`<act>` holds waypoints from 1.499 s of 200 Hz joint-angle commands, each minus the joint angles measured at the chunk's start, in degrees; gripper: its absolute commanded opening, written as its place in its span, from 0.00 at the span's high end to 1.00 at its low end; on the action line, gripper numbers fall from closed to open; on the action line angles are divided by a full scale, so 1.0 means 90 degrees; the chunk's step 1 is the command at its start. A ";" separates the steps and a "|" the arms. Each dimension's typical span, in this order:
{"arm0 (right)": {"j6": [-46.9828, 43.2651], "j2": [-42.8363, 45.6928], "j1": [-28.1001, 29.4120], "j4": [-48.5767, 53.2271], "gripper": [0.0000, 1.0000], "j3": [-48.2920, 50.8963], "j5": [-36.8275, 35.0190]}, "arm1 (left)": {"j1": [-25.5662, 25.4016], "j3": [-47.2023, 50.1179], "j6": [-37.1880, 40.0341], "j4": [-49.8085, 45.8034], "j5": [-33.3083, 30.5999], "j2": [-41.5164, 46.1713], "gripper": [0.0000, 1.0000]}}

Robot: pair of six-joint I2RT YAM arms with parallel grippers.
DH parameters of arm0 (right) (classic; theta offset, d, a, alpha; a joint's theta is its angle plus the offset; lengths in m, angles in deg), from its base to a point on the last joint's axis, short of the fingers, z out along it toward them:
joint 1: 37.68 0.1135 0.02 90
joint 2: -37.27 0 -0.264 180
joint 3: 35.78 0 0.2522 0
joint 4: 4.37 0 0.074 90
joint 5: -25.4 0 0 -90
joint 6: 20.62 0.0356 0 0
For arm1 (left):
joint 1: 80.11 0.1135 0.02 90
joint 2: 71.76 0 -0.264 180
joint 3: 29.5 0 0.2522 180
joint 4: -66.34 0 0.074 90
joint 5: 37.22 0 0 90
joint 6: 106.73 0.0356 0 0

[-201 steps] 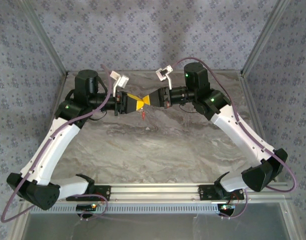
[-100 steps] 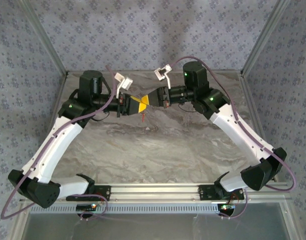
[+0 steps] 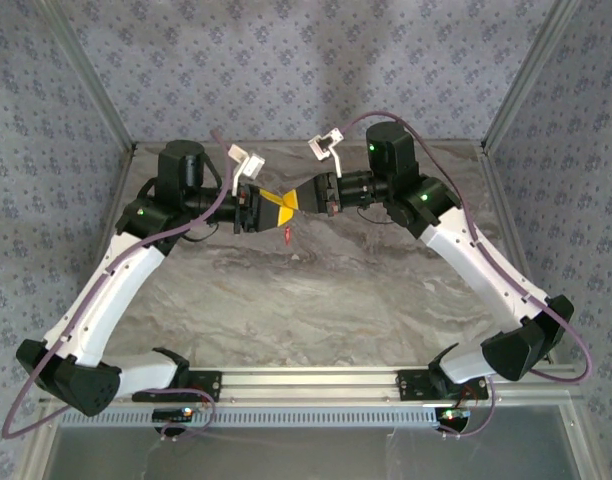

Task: Remove the keys from the keyring

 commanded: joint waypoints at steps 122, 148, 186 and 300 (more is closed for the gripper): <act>-0.0211 -0.0046 0.0082 0.0275 1.00 -0.0328 0.0009 | 0.0171 0.0024 -0.0177 0.0387 0.0174 0.0237 1.00; -0.0210 0.0013 0.0018 0.0321 0.85 -0.0251 -0.0069 | 0.0177 0.0146 -0.0213 0.0509 0.0144 0.0321 1.00; 0.0004 0.0633 -0.0299 -0.0452 0.68 0.0735 -0.0318 | 0.0171 0.0307 -0.0291 0.0704 0.0120 0.0399 1.00; 0.0580 0.0495 -0.0031 -0.1384 0.76 0.1348 -0.0280 | 0.0103 0.0381 -0.0487 0.1049 0.0241 0.0444 1.00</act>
